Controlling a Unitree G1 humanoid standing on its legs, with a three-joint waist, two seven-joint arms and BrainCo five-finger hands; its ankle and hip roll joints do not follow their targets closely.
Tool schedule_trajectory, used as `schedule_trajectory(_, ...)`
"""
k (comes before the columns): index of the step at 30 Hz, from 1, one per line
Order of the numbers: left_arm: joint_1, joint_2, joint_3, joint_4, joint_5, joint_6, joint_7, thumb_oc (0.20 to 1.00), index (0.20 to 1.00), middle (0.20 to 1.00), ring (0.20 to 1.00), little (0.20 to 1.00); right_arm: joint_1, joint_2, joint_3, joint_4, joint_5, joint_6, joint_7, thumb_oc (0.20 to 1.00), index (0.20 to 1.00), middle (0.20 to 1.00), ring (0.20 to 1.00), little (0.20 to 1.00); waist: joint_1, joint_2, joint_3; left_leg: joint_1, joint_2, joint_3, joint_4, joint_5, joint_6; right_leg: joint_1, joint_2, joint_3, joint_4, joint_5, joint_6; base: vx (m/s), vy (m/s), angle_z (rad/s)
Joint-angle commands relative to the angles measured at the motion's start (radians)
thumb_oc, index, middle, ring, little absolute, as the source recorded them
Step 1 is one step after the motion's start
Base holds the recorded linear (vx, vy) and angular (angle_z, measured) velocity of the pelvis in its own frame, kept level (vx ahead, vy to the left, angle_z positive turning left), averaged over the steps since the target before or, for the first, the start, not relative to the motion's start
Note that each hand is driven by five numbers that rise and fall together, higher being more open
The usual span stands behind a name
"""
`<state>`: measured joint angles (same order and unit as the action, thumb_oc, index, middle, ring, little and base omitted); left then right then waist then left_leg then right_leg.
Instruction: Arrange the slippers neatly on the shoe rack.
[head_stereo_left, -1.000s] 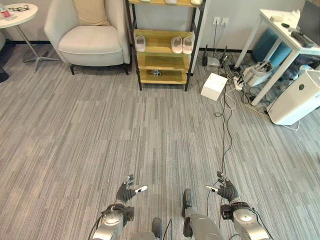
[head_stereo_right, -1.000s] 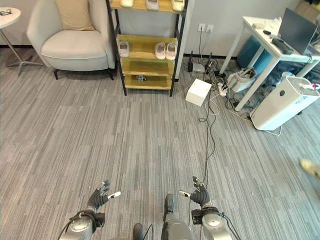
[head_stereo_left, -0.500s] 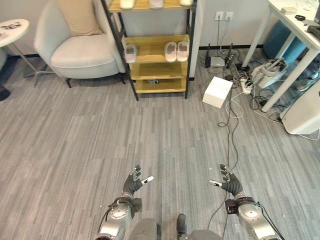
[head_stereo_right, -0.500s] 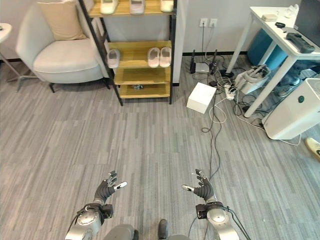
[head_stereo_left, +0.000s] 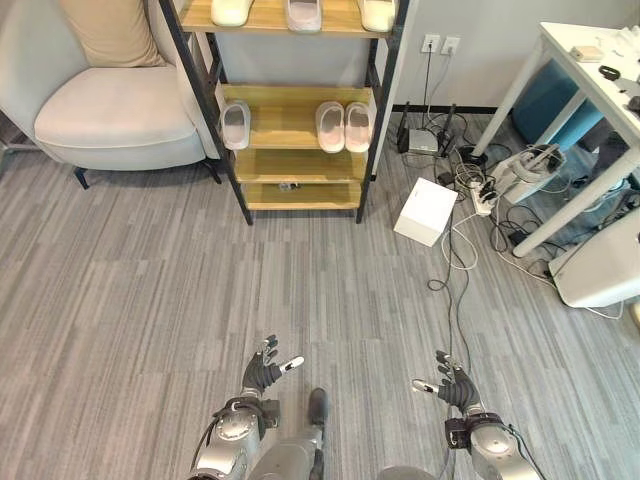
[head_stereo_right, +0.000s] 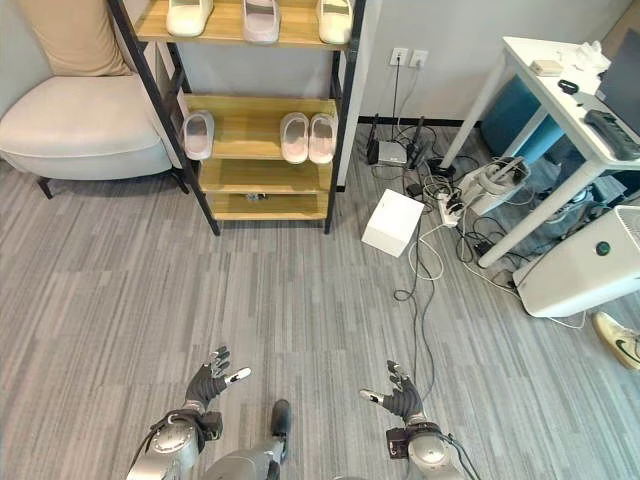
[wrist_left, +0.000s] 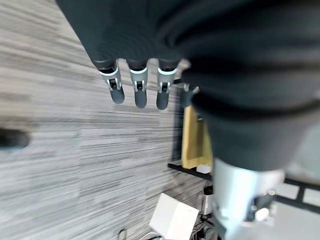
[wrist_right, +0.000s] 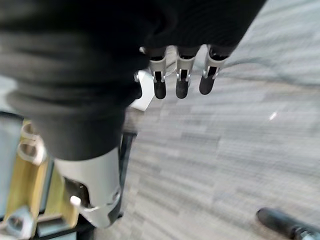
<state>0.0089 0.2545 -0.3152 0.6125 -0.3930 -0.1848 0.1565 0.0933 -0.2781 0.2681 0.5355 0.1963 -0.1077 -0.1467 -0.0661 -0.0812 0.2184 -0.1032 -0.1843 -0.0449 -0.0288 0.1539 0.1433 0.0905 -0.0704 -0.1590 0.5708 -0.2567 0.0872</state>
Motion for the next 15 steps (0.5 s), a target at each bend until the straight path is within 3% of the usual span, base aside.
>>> schedule_trajectory(1, -0.029, 0.030, -0.025, -0.045, 0.042, -0.034, -0.012, 1.000, 1.000, 1.000, 1.000, 1.000, -0.049, -0.015, 0.018, -0.072, -0.006, -0.033, 0.014, 1.000, 1.000, 1.000, 1.000, 1.000, 0.024, 0.018, -0.005, 0.131, 0.057, 0.017, -0.013, -0.262, -0.033, -0.136, -0.082, 0.011, 0.060, 0.214, 0.040, 0.26, 0.164, -0.08)
schedule_trajectory(4, -0.026, 0.037, -0.025, -0.063, 0.042, -0.037, -0.021, 1.000, 1.000, 1.000, 1.000, 1.000, -0.042, -0.014, 0.023, -0.079, -0.008, -0.031, 0.019, 1.000, 1.000, 1.000, 1.000, 1.000, 0.025, 0.040, 0.011, 0.183, 0.075, 0.018, -0.032, -0.275, -0.034, -0.157, -0.078, -0.023, 0.016, 0.167, 0.019, 0.25, 0.072, 0.02)
schedule_trajectory(6, -0.023, 0.046, -0.031, -0.092, 0.043, -0.040, -0.029, 1.000, 1.000, 1.000, 1.000, 1.000, -0.040, -0.018, 0.022, -0.087, -0.010, -0.031, 0.022, 1.000, 1.000, 1.000, 1.000, 1.000, 0.028, 0.055, 0.020, 0.199, 0.094, 0.029, -0.037, -0.284, -0.040, -0.163, -0.062, -0.066, -0.095, 0.103, 0.004, 0.15, -0.028, 0.04)
schedule_trajectory(7, -0.023, 0.046, -0.031, -0.092, 0.043, -0.039, -0.029, 1.000, 1.000, 1.000, 1.000, 1.000, -0.040, -0.018, 0.022, -0.087, -0.010, -0.031, 0.022, 1.000, 1.000, 1.000, 1.000, 1.000, 0.028, 0.057, 0.021, 0.201, 0.097, 0.028, -0.037, -0.285, -0.041, -0.158, -0.060, -0.068, -0.101, 0.106, 0.003, 0.25, -0.133, 0.15)
schedule_trajectory(8, -0.016, 0.053, -0.031, -0.130, 0.045, -0.036, -0.036, 1.000, 1.000, 1.000, 1.000, 1.000, -0.041, -0.021, 0.019, -0.082, -0.013, -0.024, 0.019, 1.000, 1.000, 1.000, 1.000, 1.000, 0.034, 0.067, 0.033, 0.217, 0.116, 0.045, -0.038, -0.286, -0.055, -0.180, -0.005, -0.072, -0.361, 0.110, 0.004, 0.27, -0.178, -0.01)
schedule_trajectory(9, -0.021, 0.052, -0.023, -0.132, 0.045, -0.034, -0.035, 1.000, 1.000, 1.000, 1.000, 1.000, -0.044, -0.022, 0.017, -0.077, -0.017, -0.022, 0.017, 1.000, 1.000, 1.000, 1.000, 1.000, 0.036, 0.066, 0.035, 0.225, 0.123, 0.050, -0.041, -0.290, -0.064, -0.181, 0.009, -0.074, -0.465, 0.140, 0.017, 0.27, -0.178, -0.24)
schedule_trajectory(13, -0.047, 0.058, -0.022, -0.129, 0.054, -0.041, -0.047, 1.000, 1.000, 1.000, 1.000, 1.000, -0.042, -0.031, 0.011, -0.076, -0.023, -0.016, 0.020, 1.000, 1.000, 1.000, 1.000, 1.000, 0.029, 0.054, 0.034, 0.237, 0.126, 0.055, -0.022, -0.328, -0.081, -0.157, 0.032, -0.040, -0.614, 0.172, 0.027, 0.27, -0.168, -0.04)
schedule_trajectory(15, -0.049, 0.036, -0.021, -0.105, 0.061, -0.037, -0.041, 1.000, 1.000, 1.000, 1.000, 1.000, -0.022, -0.031, 0.002, -0.071, -0.014, -0.022, 0.023, 1.000, 1.000, 1.000, 1.000, 1.000, 0.022, 0.048, 0.008, 0.276, 0.144, 0.056, 0.003, -0.368, -0.101, -0.124, 0.046, -0.015, -0.603, 0.177, -0.006, 0.43, -0.215, 0.22)
